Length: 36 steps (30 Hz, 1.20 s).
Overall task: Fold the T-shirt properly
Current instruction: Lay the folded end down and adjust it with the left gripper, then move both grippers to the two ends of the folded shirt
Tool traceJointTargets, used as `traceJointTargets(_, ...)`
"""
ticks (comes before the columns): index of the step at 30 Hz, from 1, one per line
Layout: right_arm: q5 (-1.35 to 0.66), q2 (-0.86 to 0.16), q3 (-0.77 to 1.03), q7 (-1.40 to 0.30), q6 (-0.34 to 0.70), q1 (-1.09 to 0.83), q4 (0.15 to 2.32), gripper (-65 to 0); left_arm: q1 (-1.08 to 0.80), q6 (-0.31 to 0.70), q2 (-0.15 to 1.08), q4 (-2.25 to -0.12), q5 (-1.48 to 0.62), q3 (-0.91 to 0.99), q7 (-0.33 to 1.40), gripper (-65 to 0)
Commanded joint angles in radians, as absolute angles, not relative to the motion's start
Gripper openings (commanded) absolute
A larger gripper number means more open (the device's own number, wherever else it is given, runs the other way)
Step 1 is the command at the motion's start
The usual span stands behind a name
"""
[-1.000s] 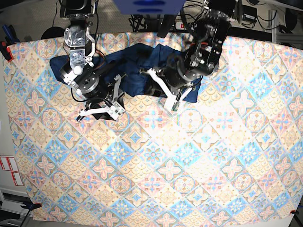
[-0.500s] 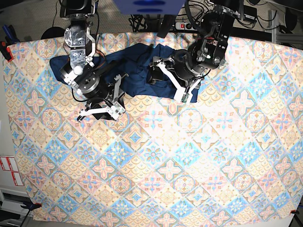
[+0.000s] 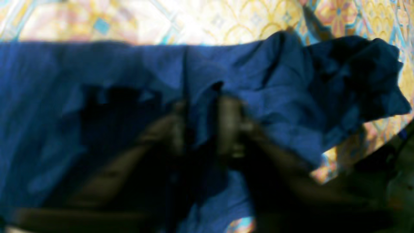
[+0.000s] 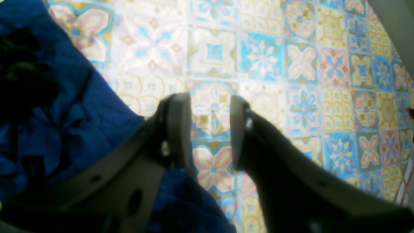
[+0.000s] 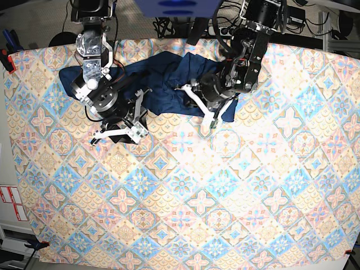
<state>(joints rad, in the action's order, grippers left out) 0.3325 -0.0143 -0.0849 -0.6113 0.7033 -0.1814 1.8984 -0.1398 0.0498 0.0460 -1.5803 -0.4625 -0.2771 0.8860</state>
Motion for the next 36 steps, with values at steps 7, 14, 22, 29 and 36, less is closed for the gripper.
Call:
traceJointTargets(7,0.317,-0.015,-0.088,-0.588,0.698,-0.168,1.914,-45.8,-0.059,0.053,0.035,-1.595,-0.478,-0.272,0.809,-59.6)
traceJointTargets(14,0.317,-0.015,-0.085,-0.588,0.698,-0.170,1.914,-45.8,-0.051,0.053,0.031,-1.550,-0.479,-0.271,0.717,-59.1)
traceJointTargets(22,0.317,-0.059,-0.082,-0.593,0.698,-0.173,1.916,-45.8,-0.180,0.053,0.073,-1.736,-0.481,-0.220,0.710,-58.9)
traceJointTargets(29,0.315,-0.099,0.033,-0.610,0.698,-0.186,1.908,-45.5,-0.355,0.053,0.170,-1.945,-0.498,-0.113,0.711,-58.4)
traceJointTargets(36,0.249,-0.101,0.140,-0.647,0.698,-0.188,1.908,-45.5,-0.407,0.053,0.208,-1.936,-0.673,0.085,0.832,-33.1)
